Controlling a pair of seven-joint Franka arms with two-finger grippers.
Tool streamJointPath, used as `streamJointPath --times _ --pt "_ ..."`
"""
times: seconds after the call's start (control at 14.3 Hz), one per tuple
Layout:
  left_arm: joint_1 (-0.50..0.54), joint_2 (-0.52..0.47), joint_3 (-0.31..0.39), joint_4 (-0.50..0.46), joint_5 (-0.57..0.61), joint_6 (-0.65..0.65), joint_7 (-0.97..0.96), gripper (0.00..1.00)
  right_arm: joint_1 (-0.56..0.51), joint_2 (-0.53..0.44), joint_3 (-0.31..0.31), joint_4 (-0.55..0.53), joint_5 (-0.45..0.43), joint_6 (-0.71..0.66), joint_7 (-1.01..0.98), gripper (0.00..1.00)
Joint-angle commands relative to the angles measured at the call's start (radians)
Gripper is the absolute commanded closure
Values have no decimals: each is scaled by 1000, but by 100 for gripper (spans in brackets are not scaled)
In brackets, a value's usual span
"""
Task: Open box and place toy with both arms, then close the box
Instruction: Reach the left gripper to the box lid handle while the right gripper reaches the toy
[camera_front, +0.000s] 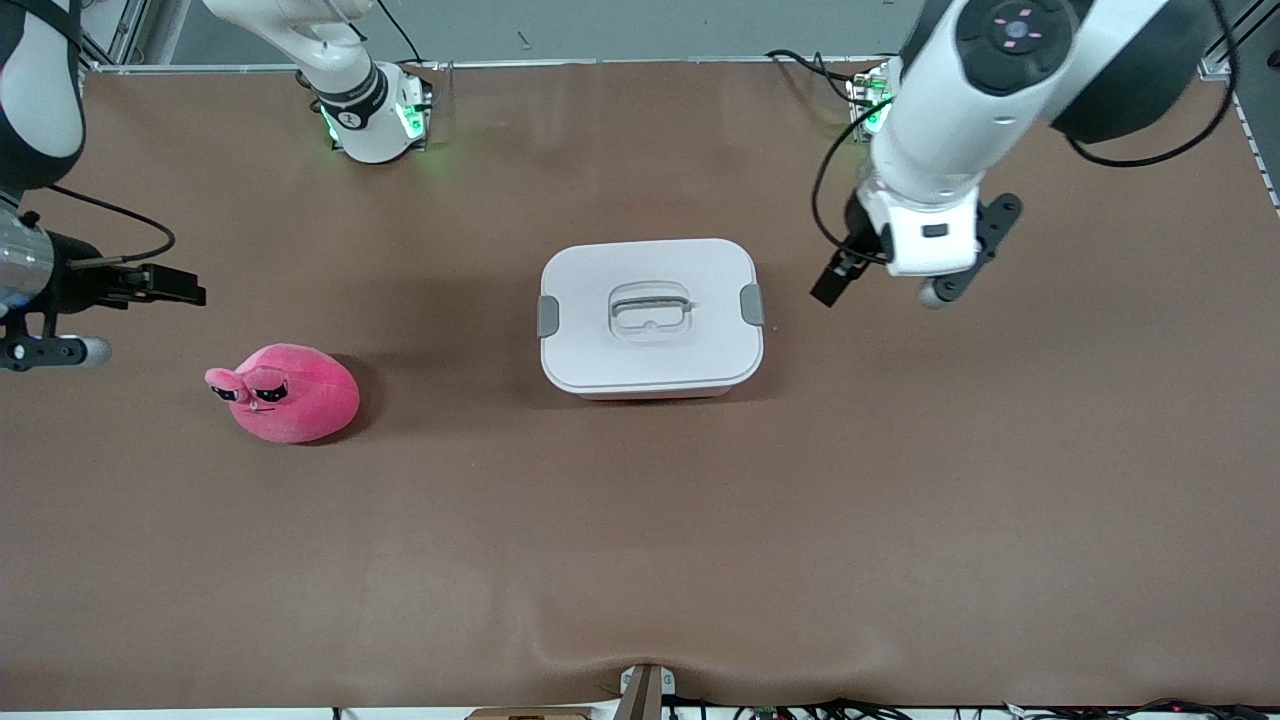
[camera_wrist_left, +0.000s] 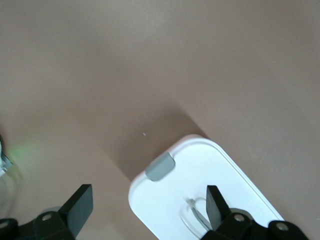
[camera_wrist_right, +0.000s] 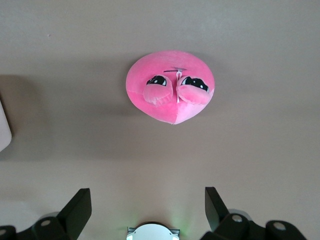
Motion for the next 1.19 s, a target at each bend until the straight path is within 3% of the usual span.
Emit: streamJointPath --times 0.0,0.63,0.84,1.12 --pt "-29 40 8 28 -10 25 -110 0 -7 3 5 -55 0 77 -23 0" --pt "-147 119 8 28 -21 129 -392 0 -36 -146 5 -475 -1 513 -311 0" --pt "-165 145 8 28 -26 168 -471 0 -25 -145 8 -537 -4 608 -430 0" --pt "-204 195 8 28 -27 238 -595 0 21 -142 8 -588 -12 685 -441 0"
